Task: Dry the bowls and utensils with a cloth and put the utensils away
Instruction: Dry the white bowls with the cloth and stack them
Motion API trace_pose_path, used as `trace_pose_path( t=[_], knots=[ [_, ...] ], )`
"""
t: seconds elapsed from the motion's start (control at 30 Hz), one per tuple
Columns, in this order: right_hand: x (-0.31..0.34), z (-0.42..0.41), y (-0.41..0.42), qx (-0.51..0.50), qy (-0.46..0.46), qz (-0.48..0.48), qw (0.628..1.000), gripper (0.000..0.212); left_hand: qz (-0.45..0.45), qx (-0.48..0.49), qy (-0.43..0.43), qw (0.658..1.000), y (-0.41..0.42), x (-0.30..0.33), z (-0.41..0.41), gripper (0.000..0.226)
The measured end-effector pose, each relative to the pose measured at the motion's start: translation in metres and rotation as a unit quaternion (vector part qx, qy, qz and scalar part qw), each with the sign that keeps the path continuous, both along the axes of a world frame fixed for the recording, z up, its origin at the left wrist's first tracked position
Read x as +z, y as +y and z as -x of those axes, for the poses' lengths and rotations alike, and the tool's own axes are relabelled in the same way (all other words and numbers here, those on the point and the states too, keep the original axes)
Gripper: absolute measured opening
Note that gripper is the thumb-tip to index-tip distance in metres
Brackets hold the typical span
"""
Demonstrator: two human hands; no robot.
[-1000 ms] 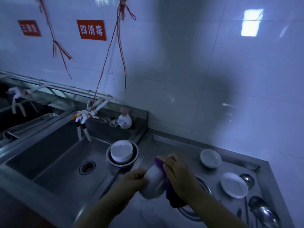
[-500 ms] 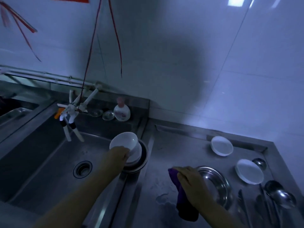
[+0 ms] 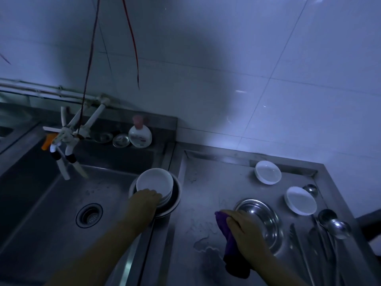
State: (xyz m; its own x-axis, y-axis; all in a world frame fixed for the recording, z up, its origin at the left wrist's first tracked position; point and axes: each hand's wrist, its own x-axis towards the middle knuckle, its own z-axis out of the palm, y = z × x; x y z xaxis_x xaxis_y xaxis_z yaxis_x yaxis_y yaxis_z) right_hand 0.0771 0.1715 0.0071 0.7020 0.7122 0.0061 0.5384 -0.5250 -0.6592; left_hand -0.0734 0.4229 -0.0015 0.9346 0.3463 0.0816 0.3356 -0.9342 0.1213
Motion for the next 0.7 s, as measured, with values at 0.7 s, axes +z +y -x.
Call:
trace_pose_path(
  t=[0.7],
  knots=[
    [-0.020,-0.055,-0.086,-0.098,0.069,-0.032,0.992,0.028,0.043,-0.077,-0.107,0.990,-0.119,0.001,-0.115,0.042]
  ],
)
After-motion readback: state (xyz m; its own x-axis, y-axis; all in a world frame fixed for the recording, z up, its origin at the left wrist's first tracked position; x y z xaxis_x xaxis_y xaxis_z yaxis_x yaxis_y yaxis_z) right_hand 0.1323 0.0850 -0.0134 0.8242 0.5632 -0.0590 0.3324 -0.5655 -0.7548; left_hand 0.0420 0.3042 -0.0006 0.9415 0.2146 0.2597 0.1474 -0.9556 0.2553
